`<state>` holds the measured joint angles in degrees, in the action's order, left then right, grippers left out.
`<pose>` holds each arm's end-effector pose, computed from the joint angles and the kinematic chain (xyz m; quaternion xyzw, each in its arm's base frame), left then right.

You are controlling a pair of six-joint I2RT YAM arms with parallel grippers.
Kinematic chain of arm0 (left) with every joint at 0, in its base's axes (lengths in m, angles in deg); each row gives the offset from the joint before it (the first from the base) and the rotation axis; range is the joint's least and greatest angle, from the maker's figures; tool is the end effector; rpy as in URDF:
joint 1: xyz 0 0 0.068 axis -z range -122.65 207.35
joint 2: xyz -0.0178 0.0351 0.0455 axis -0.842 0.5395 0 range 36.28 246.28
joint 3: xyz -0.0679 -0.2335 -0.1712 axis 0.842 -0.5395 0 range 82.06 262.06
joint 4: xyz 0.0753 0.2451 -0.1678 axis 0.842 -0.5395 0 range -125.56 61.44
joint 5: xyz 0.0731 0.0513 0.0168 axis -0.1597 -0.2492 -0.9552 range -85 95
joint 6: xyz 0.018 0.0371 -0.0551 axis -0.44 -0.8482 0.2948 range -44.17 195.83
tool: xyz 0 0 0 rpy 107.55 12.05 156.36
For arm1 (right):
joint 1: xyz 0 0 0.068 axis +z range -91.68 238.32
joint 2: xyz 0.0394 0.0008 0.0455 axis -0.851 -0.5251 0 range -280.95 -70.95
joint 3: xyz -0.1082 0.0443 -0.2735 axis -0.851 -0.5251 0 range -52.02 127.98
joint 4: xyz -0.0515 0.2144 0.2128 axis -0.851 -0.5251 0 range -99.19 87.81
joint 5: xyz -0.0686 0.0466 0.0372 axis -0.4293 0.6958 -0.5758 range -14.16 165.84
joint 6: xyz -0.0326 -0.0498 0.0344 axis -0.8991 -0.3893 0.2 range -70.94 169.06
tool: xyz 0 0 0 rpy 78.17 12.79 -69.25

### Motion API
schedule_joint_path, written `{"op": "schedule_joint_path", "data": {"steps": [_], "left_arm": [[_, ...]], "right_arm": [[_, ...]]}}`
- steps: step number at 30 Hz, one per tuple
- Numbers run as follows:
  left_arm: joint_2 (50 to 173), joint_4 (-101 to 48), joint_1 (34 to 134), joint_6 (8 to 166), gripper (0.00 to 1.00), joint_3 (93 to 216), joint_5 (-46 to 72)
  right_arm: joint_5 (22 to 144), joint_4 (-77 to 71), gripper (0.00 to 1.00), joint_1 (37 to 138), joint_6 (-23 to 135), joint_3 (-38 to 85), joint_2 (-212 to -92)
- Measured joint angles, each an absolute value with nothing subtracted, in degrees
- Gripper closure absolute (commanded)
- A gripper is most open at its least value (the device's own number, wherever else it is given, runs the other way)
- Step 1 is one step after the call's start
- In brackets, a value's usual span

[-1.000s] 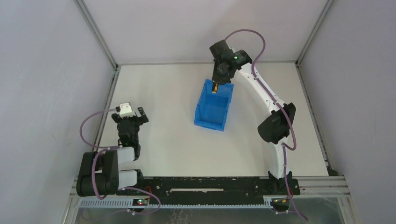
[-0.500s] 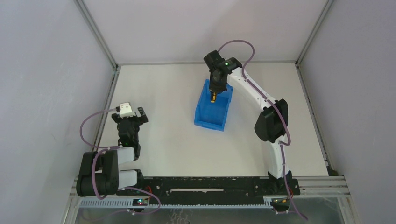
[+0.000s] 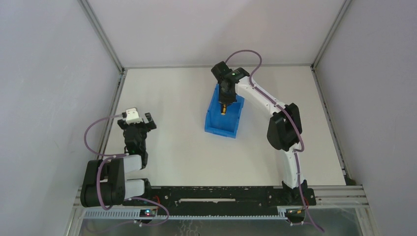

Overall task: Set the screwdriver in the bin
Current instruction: Place the screwdriver in the bin.

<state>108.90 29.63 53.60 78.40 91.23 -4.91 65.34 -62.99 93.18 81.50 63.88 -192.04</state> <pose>0.2450 0.0257 0.1430 -0.0986 0.7317 0.0707 0.6707 0.4314 0.2880 0.2770 -0.0014 0.9742 0.0402 0.2220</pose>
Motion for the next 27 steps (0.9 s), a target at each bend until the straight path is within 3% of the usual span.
{"op": "schedule_joint_path", "data": {"steps": [21,27], "left_arm": [[108.9,29.63,53.6,78.4,0.0,91.23,-4.91],[108.9,29.63,53.6,78.4,0.0,91.23,-4.91]], "right_arm": [[65.43,-60.8,1.0,94.53,74.9,62.9,-196.59],[65.49,-60.61,0.95,94.53,73.92,62.83,-197.77]]}}
